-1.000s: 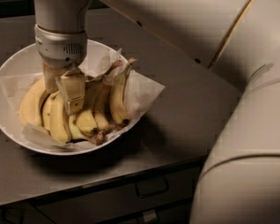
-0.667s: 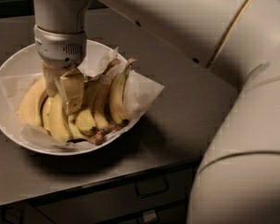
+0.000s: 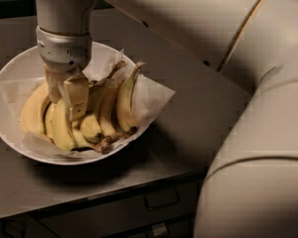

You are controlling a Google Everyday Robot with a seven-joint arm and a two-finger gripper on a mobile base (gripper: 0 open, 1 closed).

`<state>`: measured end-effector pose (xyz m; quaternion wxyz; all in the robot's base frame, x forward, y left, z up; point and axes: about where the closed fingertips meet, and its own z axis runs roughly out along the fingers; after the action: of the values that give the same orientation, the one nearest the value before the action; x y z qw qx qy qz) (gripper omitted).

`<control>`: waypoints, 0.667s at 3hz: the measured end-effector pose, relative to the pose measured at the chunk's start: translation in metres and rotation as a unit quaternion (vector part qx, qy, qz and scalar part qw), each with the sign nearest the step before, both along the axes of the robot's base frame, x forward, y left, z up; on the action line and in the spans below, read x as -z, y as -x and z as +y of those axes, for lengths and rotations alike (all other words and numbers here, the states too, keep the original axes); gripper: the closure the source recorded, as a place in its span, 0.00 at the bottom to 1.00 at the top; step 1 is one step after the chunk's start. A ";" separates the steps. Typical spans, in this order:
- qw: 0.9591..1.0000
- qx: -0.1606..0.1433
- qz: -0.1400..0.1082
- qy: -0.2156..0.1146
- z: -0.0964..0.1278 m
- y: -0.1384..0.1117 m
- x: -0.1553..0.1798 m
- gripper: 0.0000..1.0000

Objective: Pick banana from white bowl

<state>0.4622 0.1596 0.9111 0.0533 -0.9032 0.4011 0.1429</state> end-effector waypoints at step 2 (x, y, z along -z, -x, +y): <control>1.000 -0.004 0.005 -0.001 0.002 -0.001 0.003 0.49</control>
Offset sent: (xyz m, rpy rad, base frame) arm -0.0018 -0.0050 -0.0329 -0.0348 0.0637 0.0479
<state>0.4634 0.1616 0.9084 0.0519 -0.9042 0.3973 0.1483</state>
